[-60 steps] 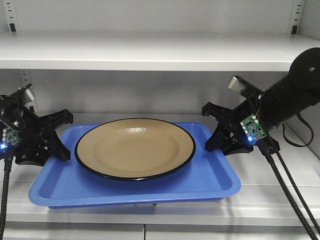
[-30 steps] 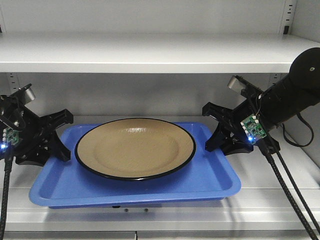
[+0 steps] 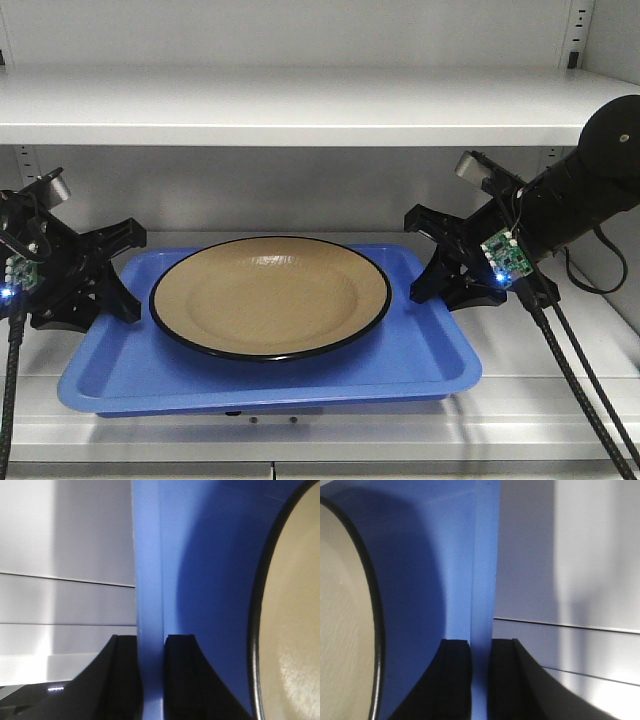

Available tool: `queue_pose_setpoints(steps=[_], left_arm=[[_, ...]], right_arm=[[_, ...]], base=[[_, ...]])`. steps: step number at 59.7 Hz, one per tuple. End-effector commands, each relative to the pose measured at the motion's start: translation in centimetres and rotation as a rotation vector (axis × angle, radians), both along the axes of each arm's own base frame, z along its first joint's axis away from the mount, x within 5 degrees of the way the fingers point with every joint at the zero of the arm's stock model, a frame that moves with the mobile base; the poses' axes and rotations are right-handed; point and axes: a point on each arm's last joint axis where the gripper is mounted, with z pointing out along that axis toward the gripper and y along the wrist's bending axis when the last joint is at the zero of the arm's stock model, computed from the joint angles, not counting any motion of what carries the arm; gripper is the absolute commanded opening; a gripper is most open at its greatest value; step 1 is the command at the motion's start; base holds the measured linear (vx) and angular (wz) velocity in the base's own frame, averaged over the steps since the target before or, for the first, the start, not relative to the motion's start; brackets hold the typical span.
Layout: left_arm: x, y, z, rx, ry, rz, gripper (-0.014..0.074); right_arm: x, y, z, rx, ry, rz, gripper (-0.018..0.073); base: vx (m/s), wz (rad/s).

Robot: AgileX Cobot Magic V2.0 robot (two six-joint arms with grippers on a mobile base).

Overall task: Place disk in tray to left cabinet
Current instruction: 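Hold the tray level with both grippers in front of the cabinet shelf, then push the tray forward with both grippers and lower it onto the shelf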

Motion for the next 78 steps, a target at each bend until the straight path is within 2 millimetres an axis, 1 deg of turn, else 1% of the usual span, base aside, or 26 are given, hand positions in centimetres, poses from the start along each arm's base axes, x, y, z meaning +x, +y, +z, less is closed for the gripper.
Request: queue_pose_setpoints(steps=[1, 28, 38, 49, 55, 63, 70, 78], left_arm=[[-1.8, -2.4, 4.2, -0.233, -0.104, -0.035, 0.0000], [-1.7, -2.4, 4.2, -0.233, -0.112, -0.030, 0.0000], [-1.0, -1.9, 4.3, -0.190, -0.186, 0.019, 0.0000], [0.1, -1.7, 4.3, -0.193, -0.259, 0.068, 0.0000], [1.0, -1.8, 3.6, -0.200, -0.263, 0.086, 0.0000], [2.5, -1.9, 2.1, -0.195, -0.236, 0.099, 0.0000], [3.9, -1.9, 1.0, -0.199, -0.250, 0.131, 0.0000], [5.3, -1.9, -0.1, -0.204, -0.270, 0.165, 0.0001]], right_arm=[[-2.5, 2.1, 4.2, 0.205, -0.055, 0.076, -0.0004], [-2.1, 2.0, 4.3, 0.207, -0.084, 0.053, -0.0004], [-1.5, 2.0, 3.9, 0.199, -0.102, 0.031, -0.0004], [-0.2, 2.1, 2.7, 0.199, -0.101, 0.008, -0.0004], [0.5, 2.2, 2.2, 0.203, -0.107, -0.009, -0.0004], [1.6, 2.2, 1.6, 0.199, -0.157, -0.034, -0.0004], [2.3, 2.2, 1.1, 0.202, -0.181, -0.054, -0.0004], [3.2, 2.2, 0.0, 0.158, -0.209, -0.035, -0.0002]], base=[[0.00, 0.00], [0.00, 0.00], [0.00, 0.00], [0.00, 0.00], [0.00, 0.00], [0.00, 0.00], [0.00, 0.00], [0.00, 0.00]])
